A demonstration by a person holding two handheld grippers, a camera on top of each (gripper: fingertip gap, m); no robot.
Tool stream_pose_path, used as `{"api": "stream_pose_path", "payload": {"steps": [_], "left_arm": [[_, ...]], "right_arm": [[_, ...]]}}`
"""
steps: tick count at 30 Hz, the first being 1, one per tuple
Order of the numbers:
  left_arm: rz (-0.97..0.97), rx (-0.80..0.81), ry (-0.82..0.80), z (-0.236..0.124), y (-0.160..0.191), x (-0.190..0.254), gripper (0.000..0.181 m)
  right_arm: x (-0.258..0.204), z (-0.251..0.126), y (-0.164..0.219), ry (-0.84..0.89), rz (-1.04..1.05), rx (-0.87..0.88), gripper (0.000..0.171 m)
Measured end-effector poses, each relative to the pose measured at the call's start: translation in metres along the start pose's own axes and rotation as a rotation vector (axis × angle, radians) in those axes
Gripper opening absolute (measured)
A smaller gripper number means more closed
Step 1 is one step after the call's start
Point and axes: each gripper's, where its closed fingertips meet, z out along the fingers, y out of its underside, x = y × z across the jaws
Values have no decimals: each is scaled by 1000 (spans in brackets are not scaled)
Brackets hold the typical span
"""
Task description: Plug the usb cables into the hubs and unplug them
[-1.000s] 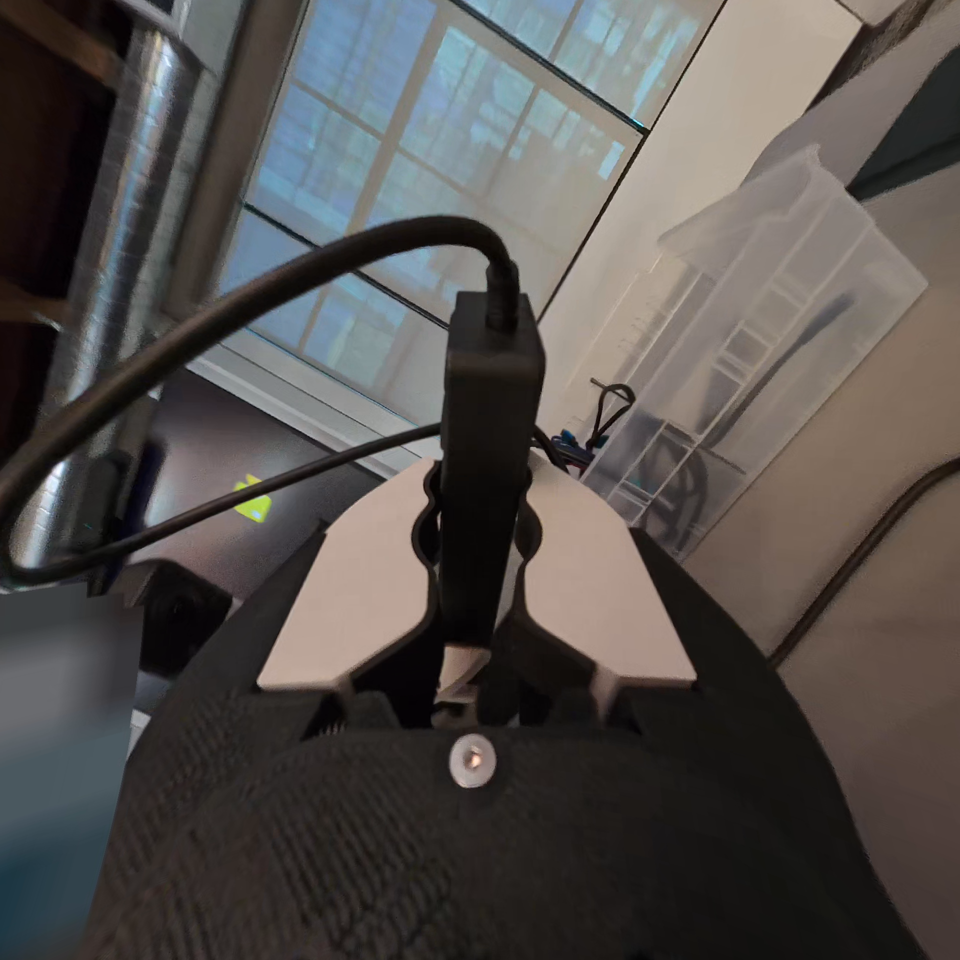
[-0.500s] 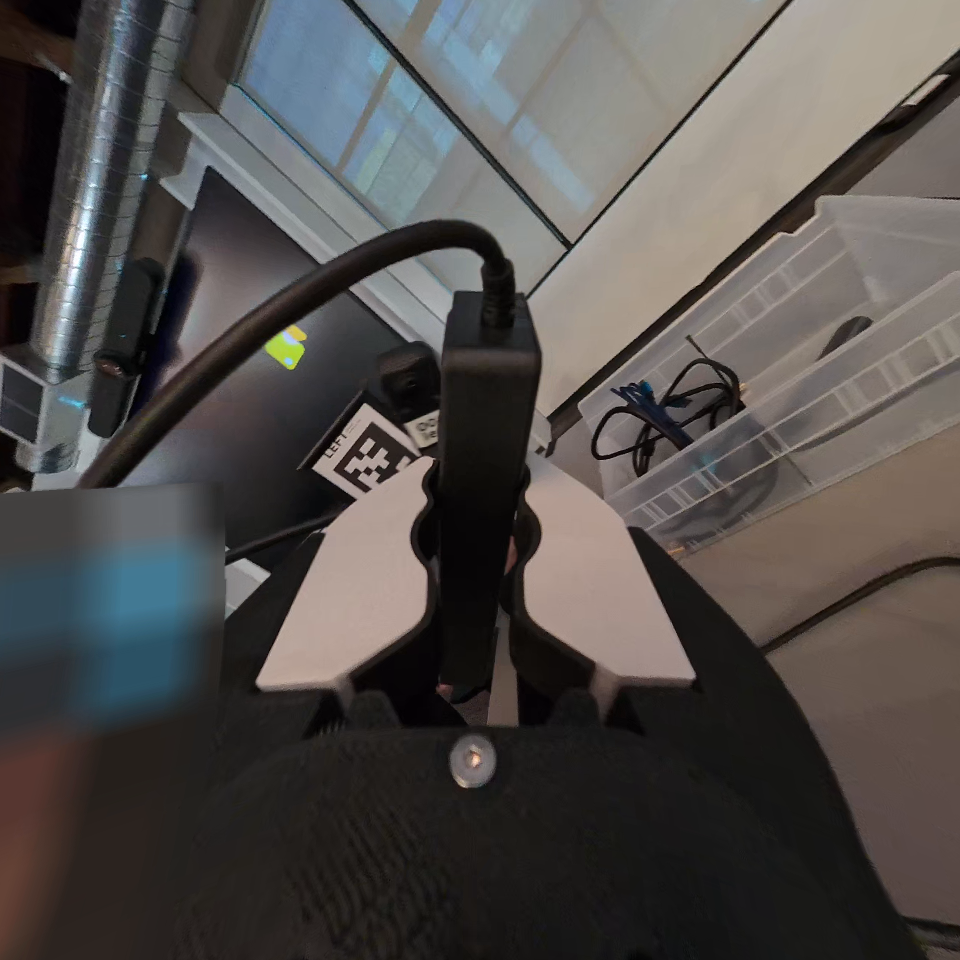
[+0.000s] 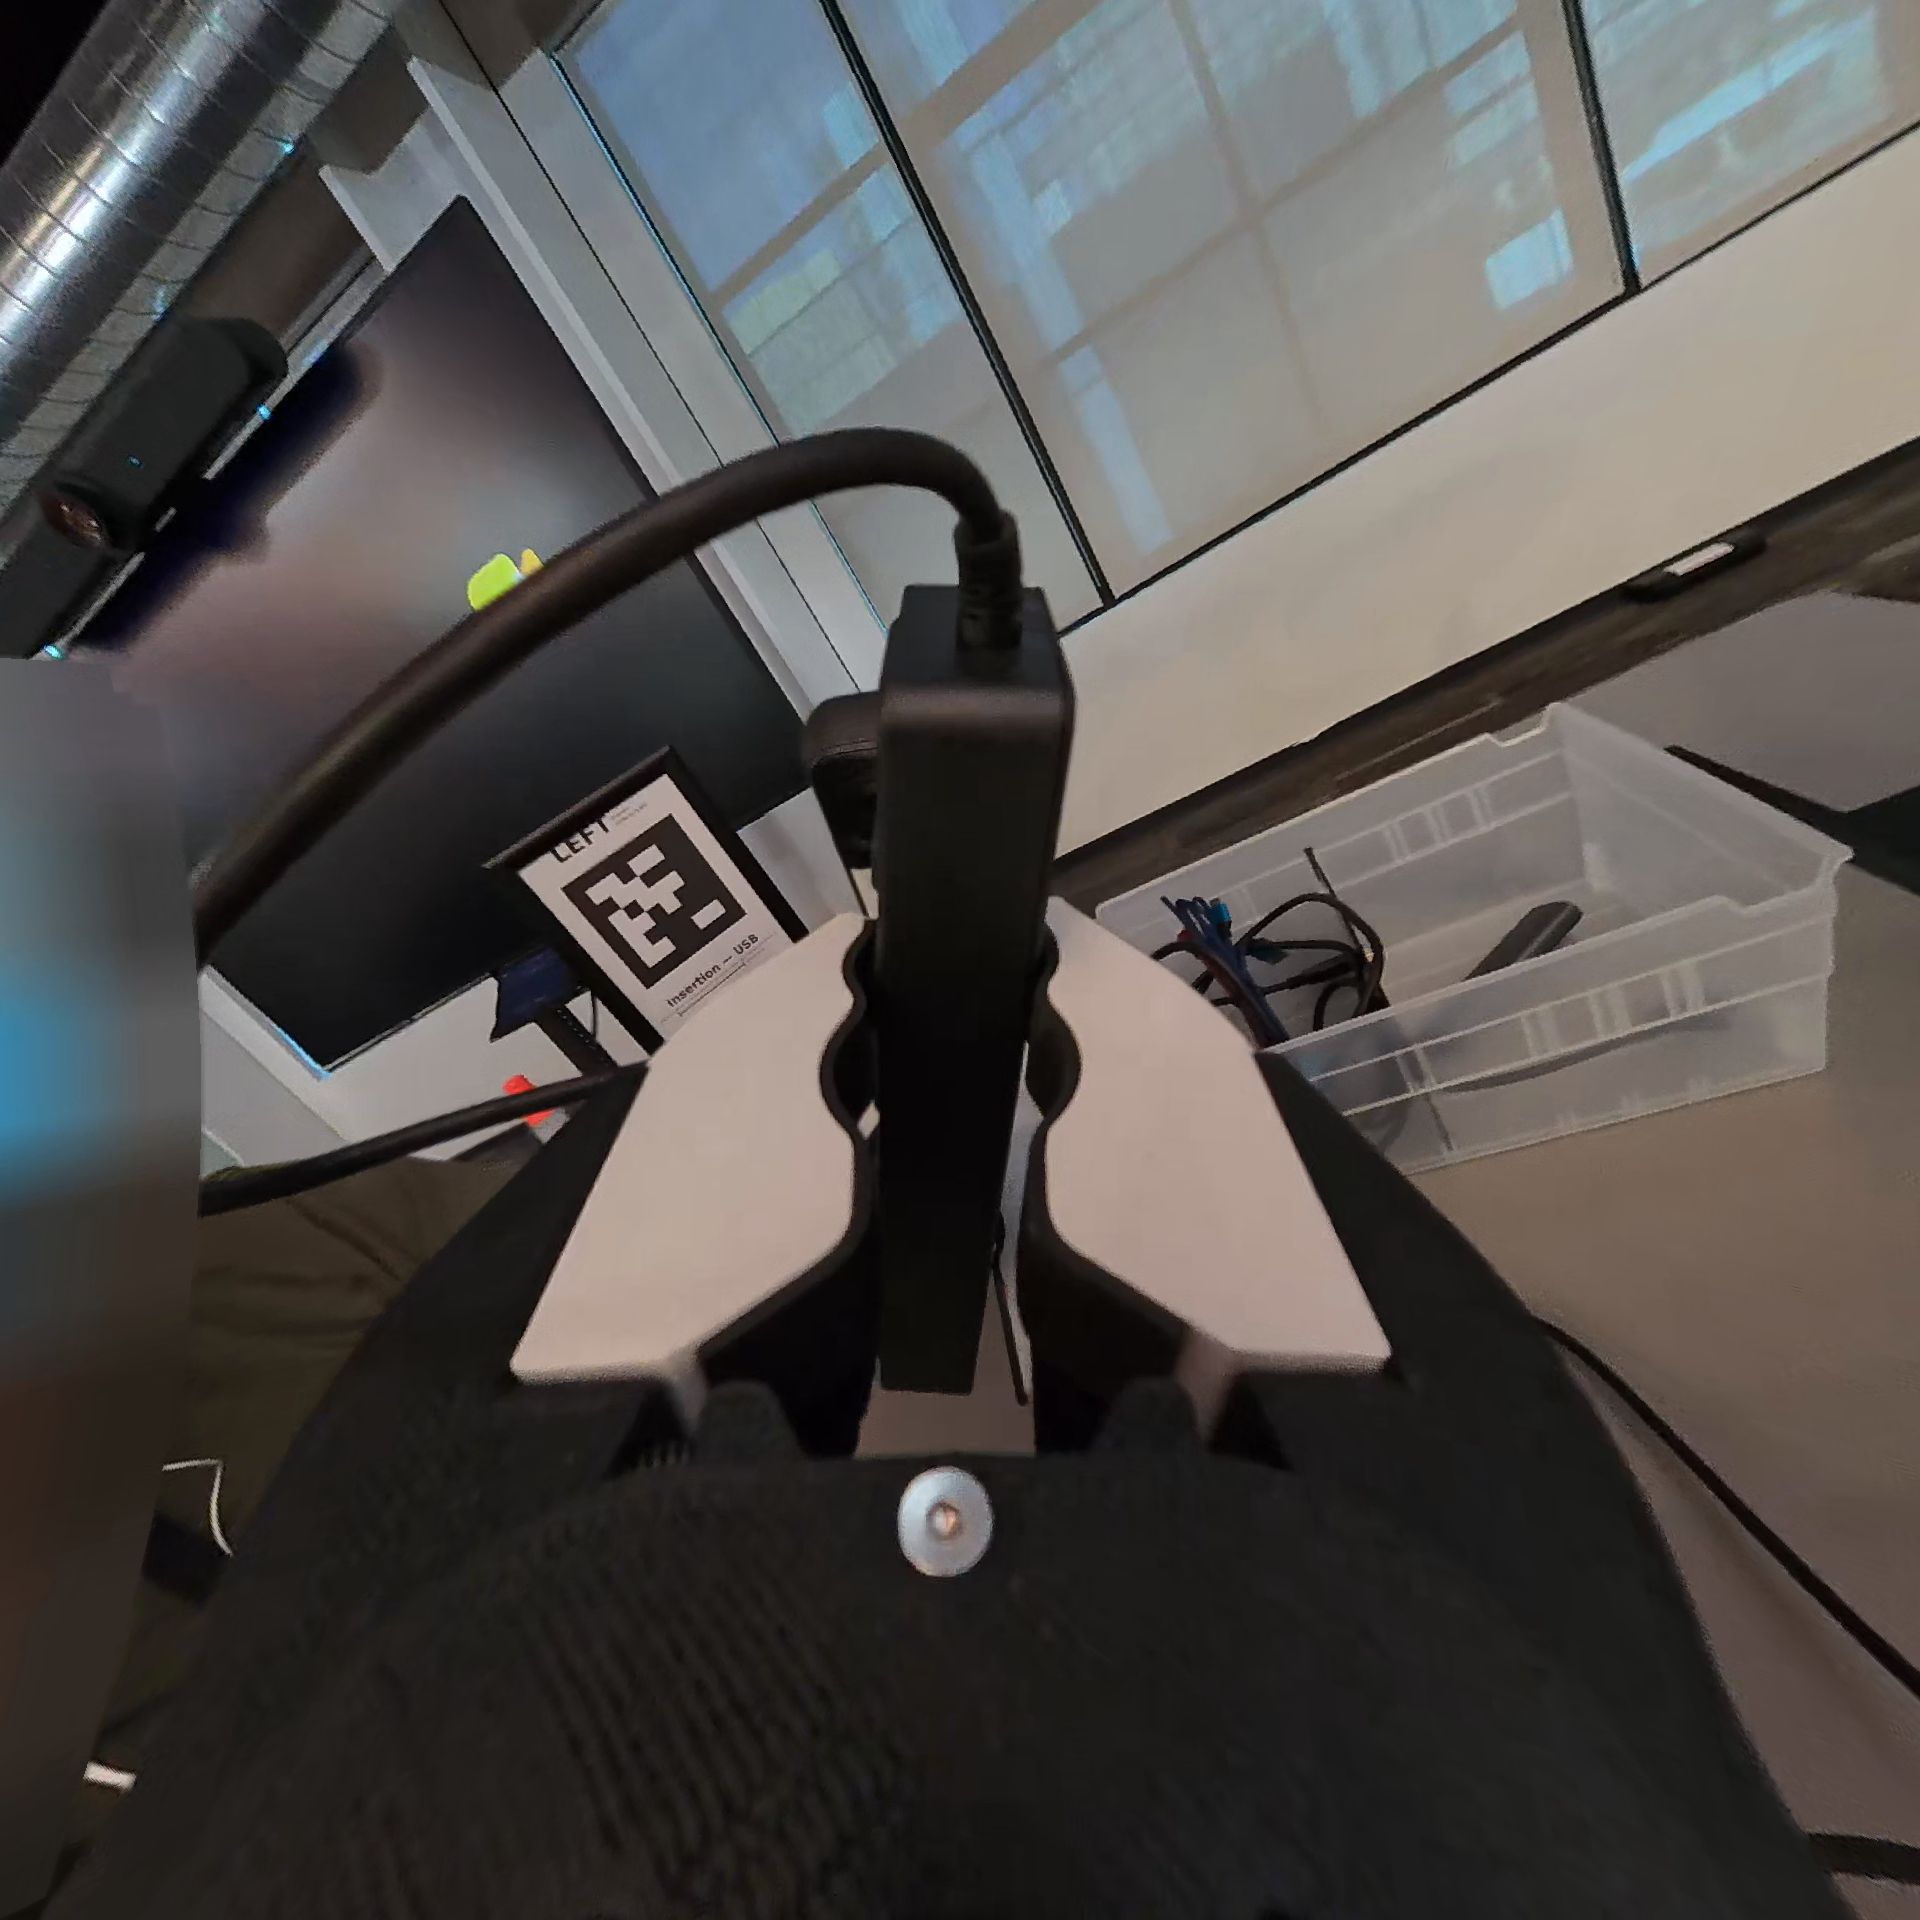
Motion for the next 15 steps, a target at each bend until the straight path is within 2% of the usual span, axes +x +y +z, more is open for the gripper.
{"api": "stream_pose_path", "payload": {"steps": [9, 13, 15], "left_arm": [[-22, -58, 94, 28, -1, -1, 27], [13, -11, 66, 28, -13, -6, 27], [27, 7, 50, 22, -21, -7, 27]], "right_arm": [[-7, -10, -6, 37, -146, -39, 26], [-8, -16, -19, 47, -201, 47, 26], [-9, -23, -30, 79, -234, 109, 33]]}}
